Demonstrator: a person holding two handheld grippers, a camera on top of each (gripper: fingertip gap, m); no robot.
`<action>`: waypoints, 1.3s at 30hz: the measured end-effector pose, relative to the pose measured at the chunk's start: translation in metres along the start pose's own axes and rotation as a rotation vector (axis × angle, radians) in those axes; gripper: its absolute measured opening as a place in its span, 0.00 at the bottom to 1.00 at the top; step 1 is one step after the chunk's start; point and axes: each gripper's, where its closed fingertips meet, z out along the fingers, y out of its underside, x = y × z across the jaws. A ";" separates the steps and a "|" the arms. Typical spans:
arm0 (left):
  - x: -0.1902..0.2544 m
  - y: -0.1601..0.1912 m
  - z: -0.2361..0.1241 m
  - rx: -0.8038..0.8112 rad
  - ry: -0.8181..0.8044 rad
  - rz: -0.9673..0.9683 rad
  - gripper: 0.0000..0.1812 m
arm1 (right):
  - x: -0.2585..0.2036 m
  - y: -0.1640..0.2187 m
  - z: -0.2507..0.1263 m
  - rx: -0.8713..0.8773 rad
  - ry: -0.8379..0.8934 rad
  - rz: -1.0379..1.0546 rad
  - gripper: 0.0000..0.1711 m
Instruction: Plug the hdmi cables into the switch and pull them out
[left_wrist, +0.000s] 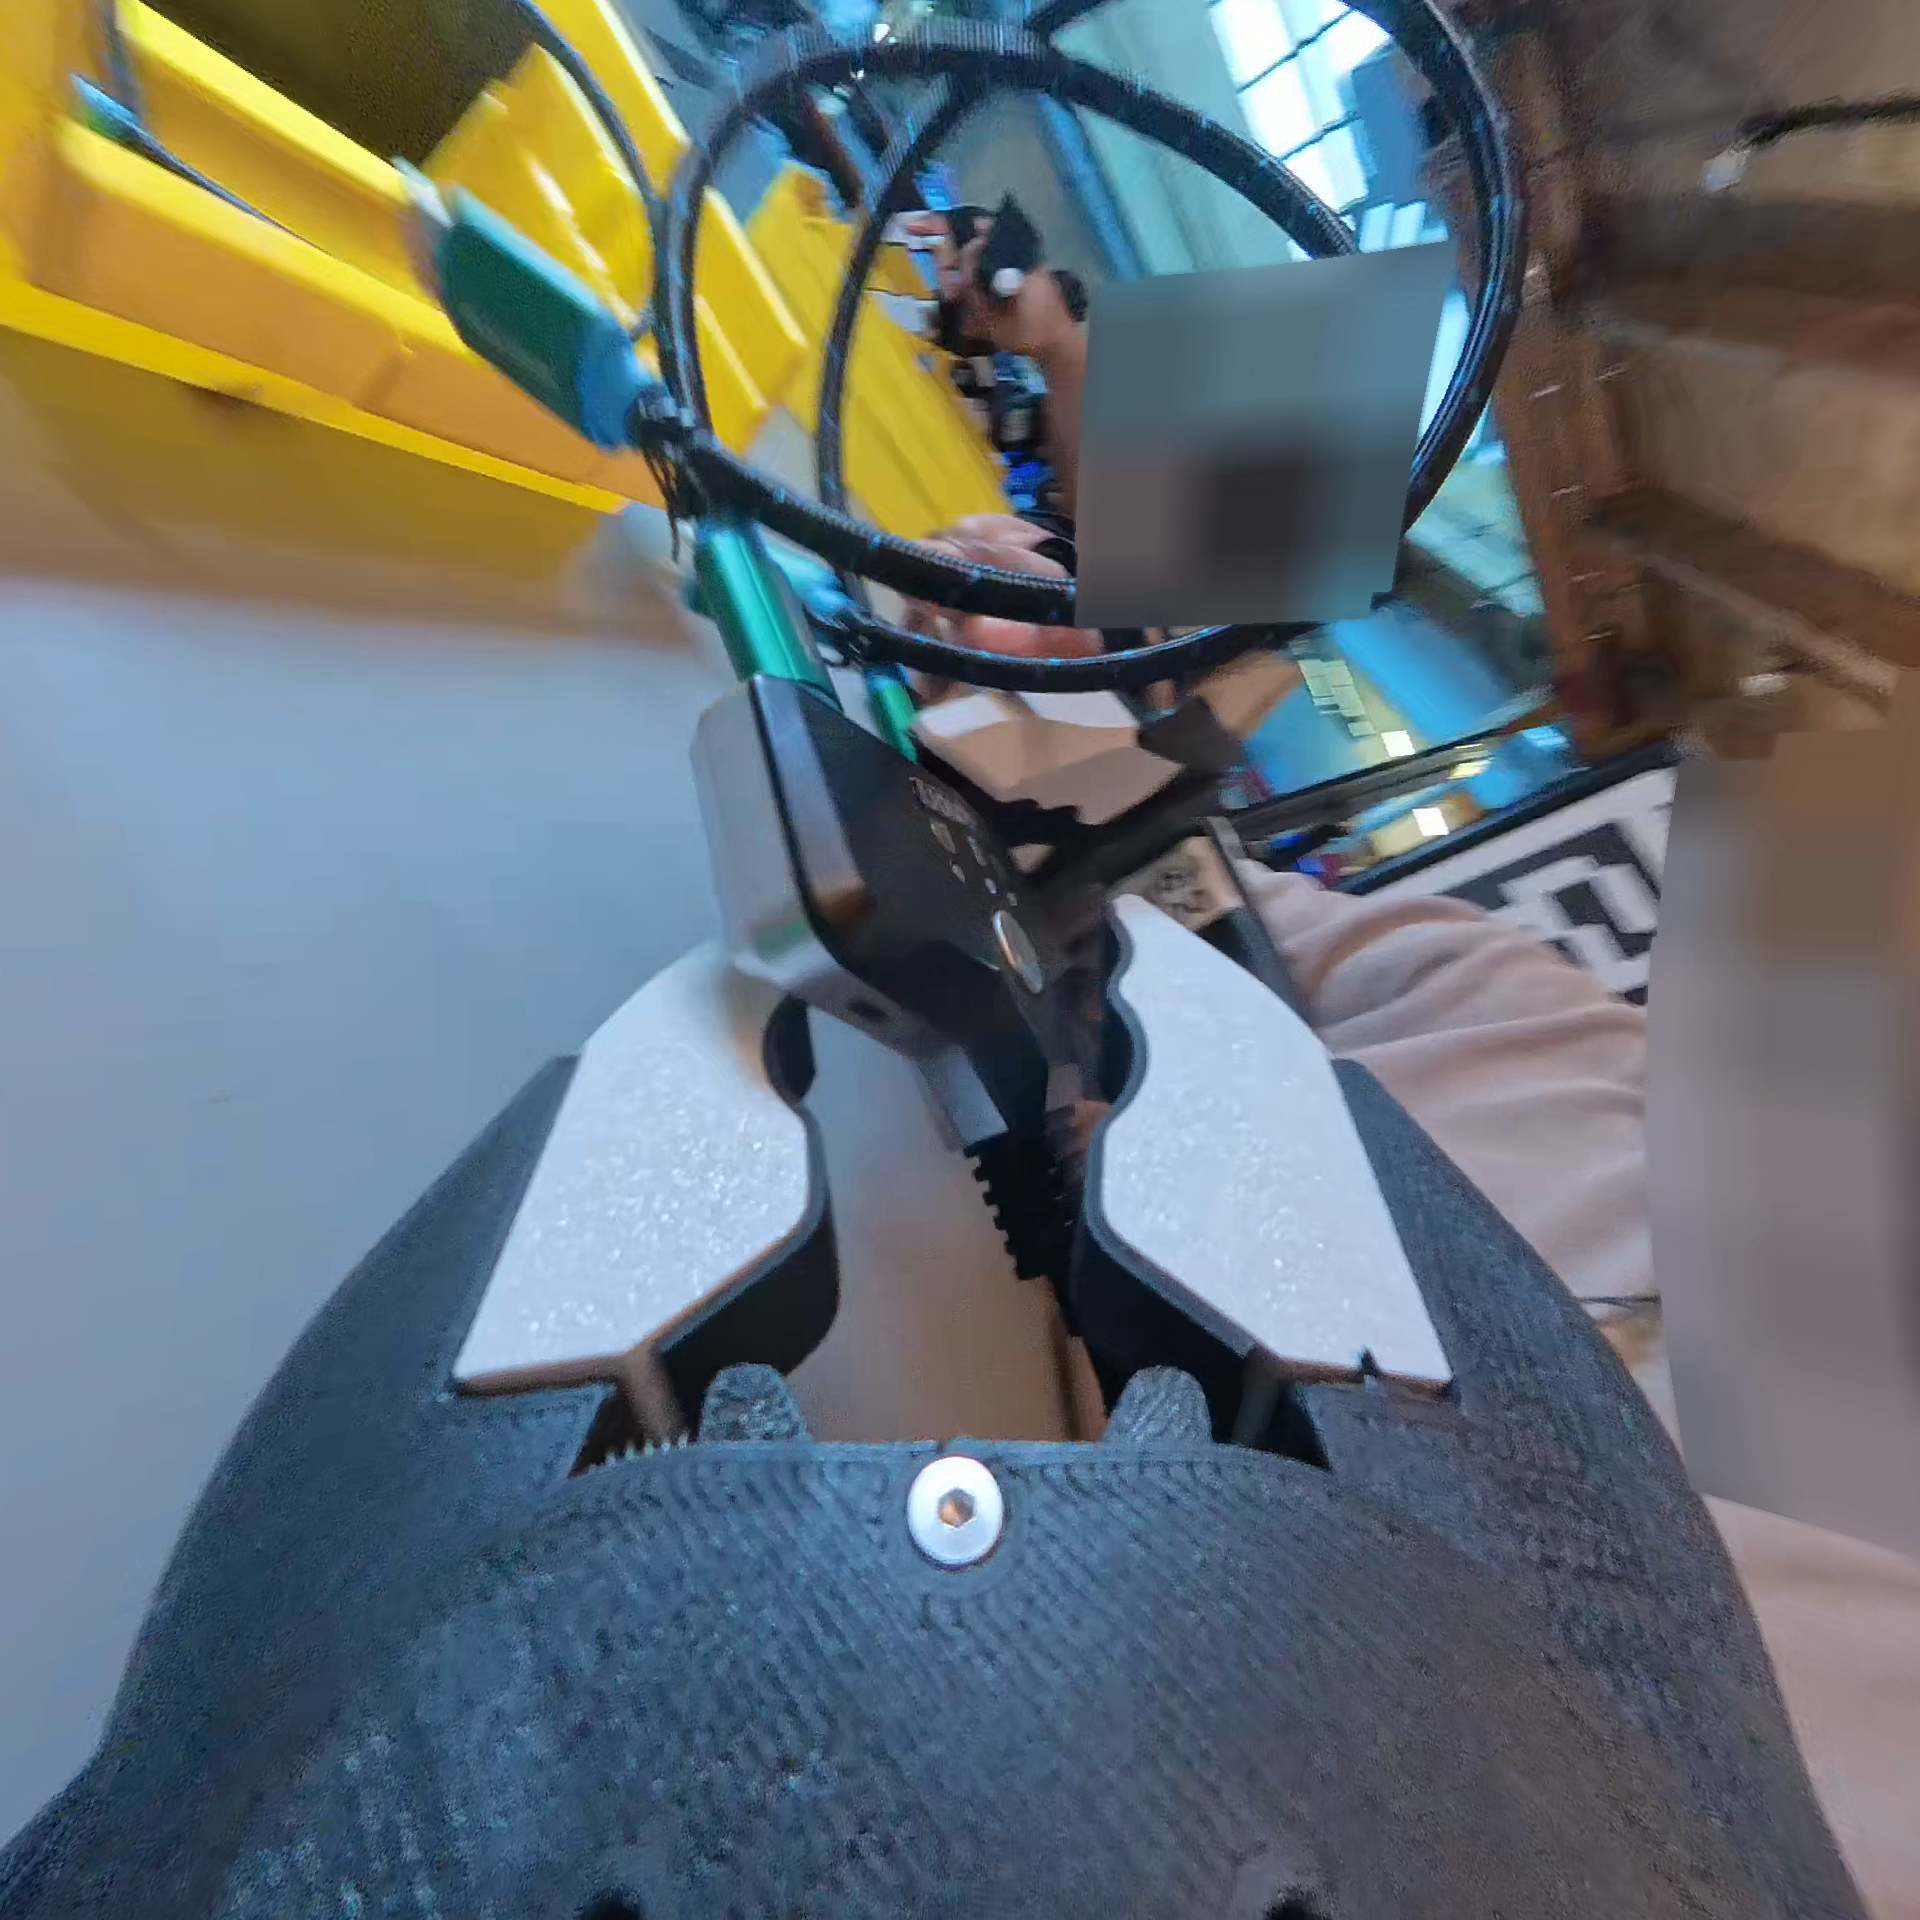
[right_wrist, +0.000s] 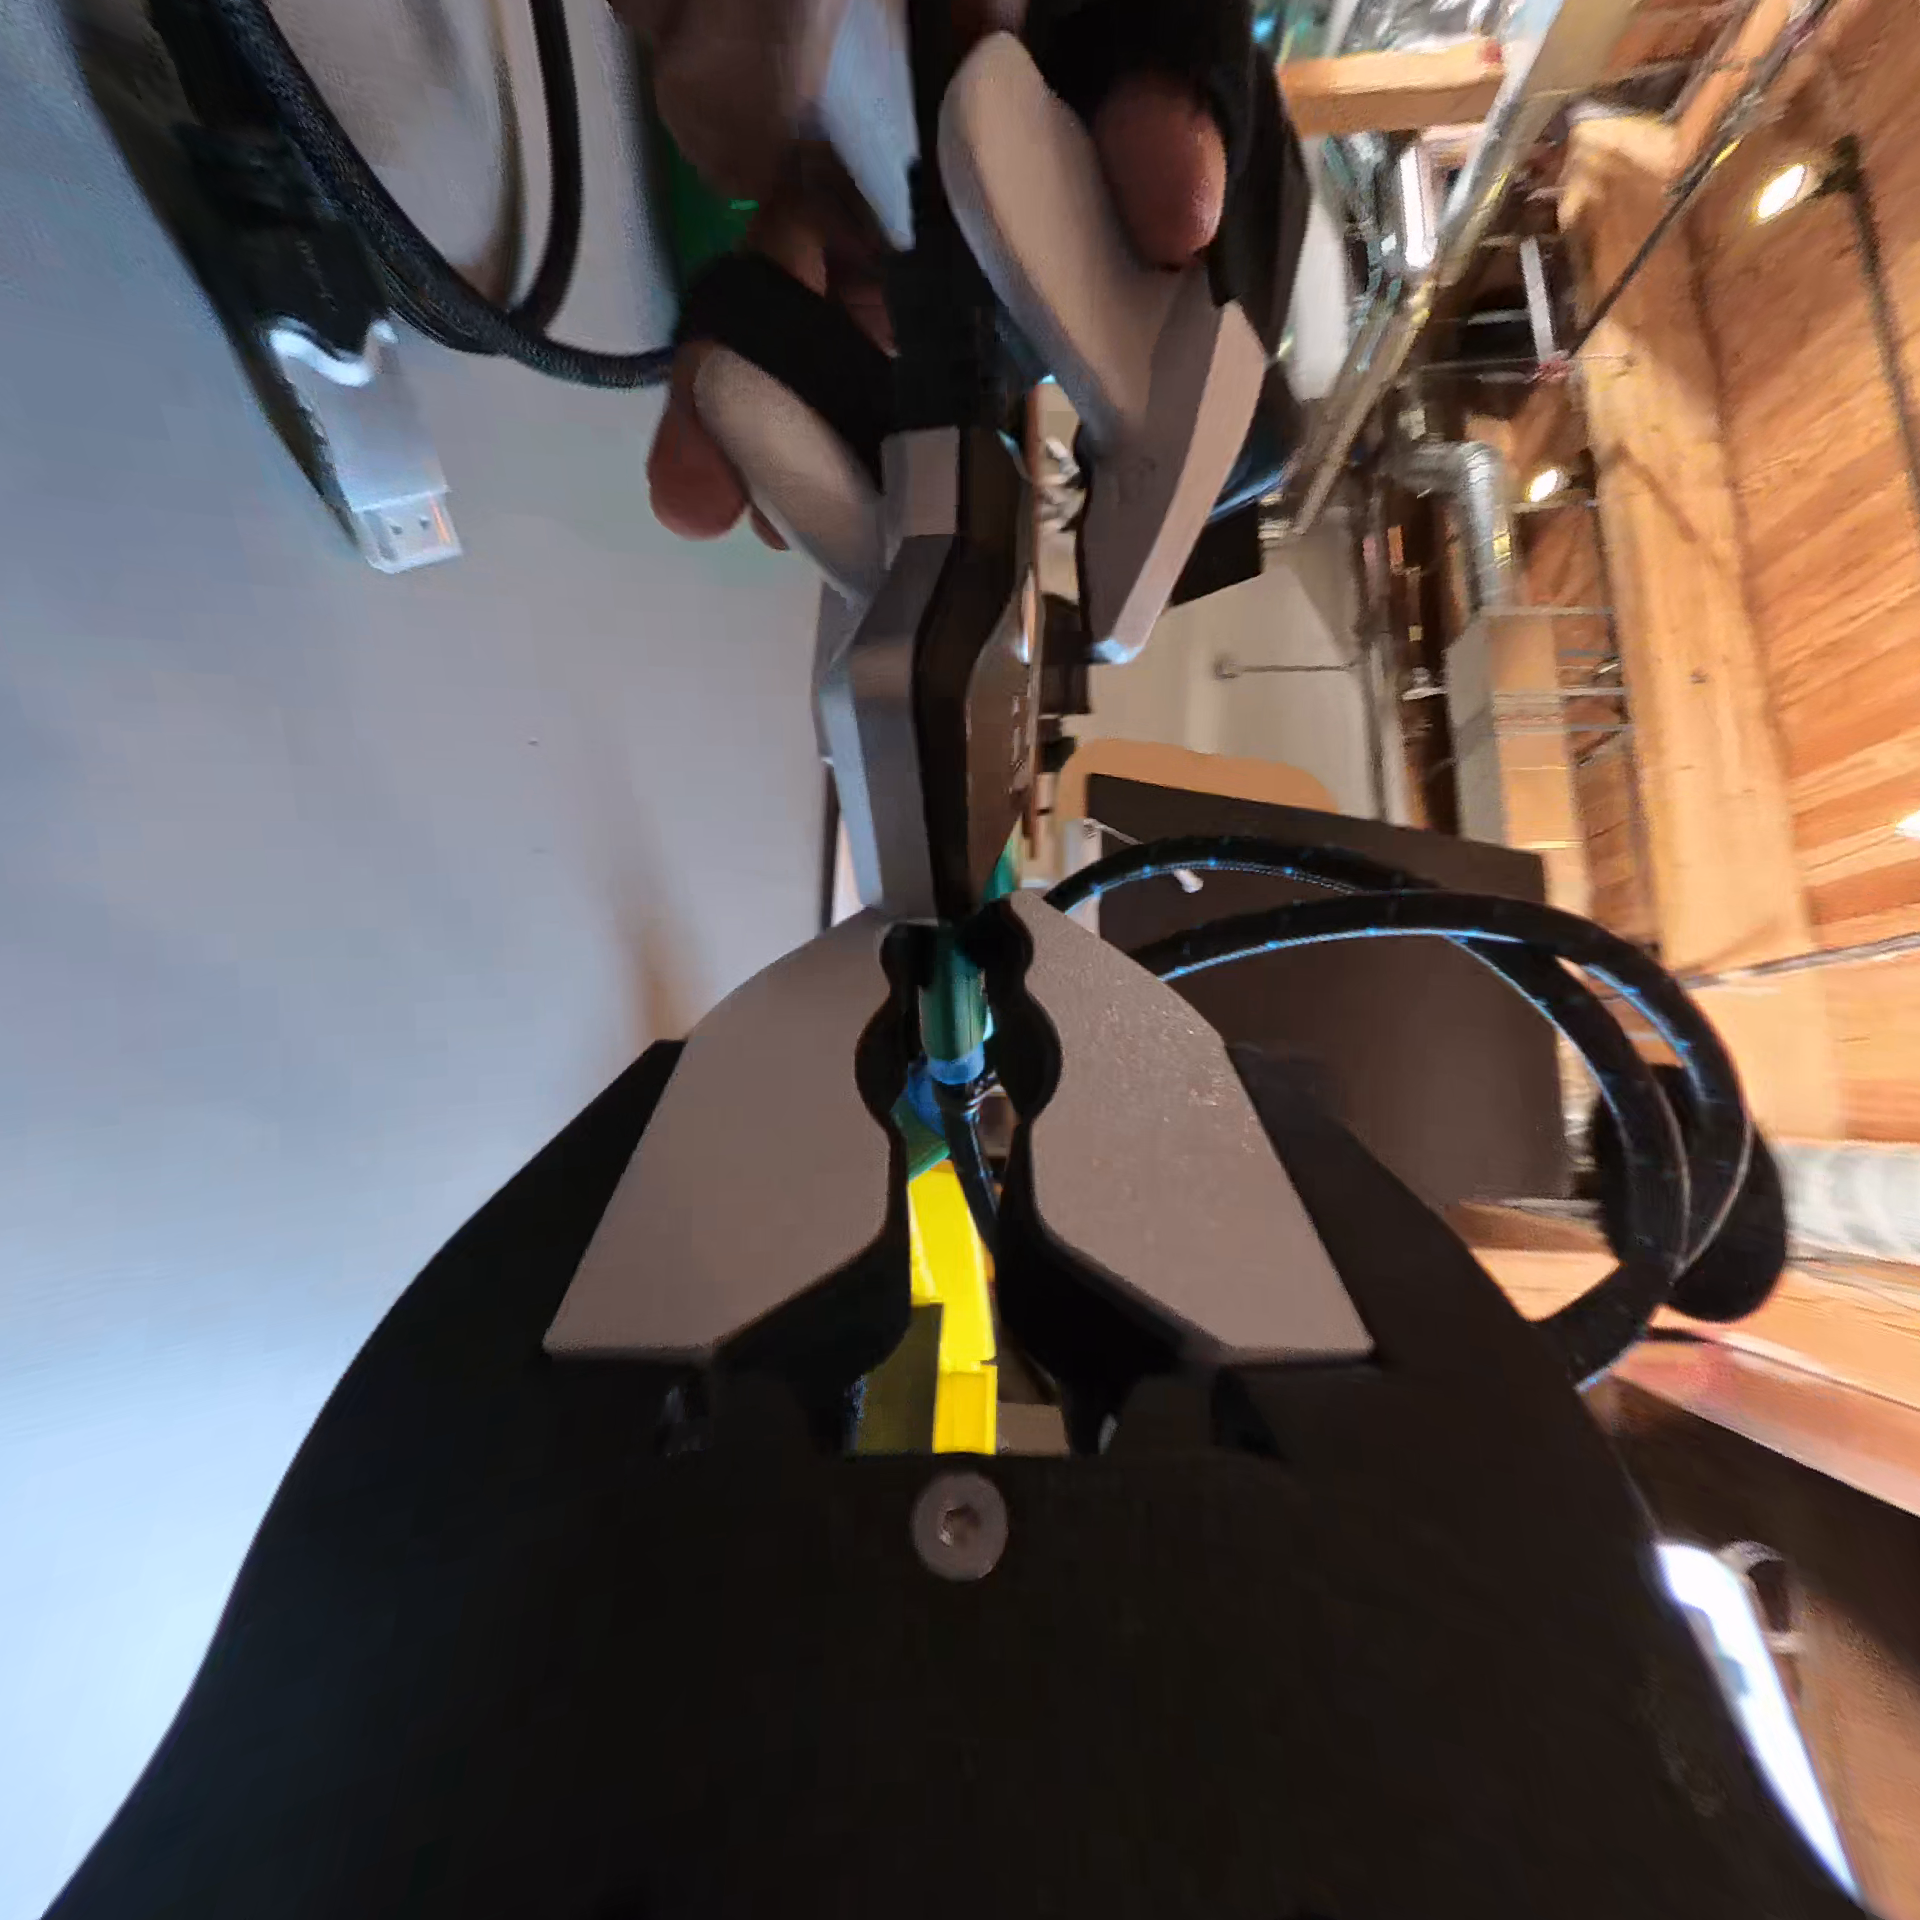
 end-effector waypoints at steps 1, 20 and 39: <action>-0.006 -0.002 -0.004 0.003 -0.066 0.061 0.33 | -0.002 -0.001 0.000 -0.017 -0.030 0.030 0.07; 0.007 -0.051 -0.059 0.282 -0.233 0.491 0.19 | 0.000 0.001 -0.018 -0.055 -0.108 0.141 0.07; -0.019 0.020 0.000 -0.516 -0.884 1.791 0.12 | -0.019 -0.031 -0.020 0.014 -0.351 0.312 0.07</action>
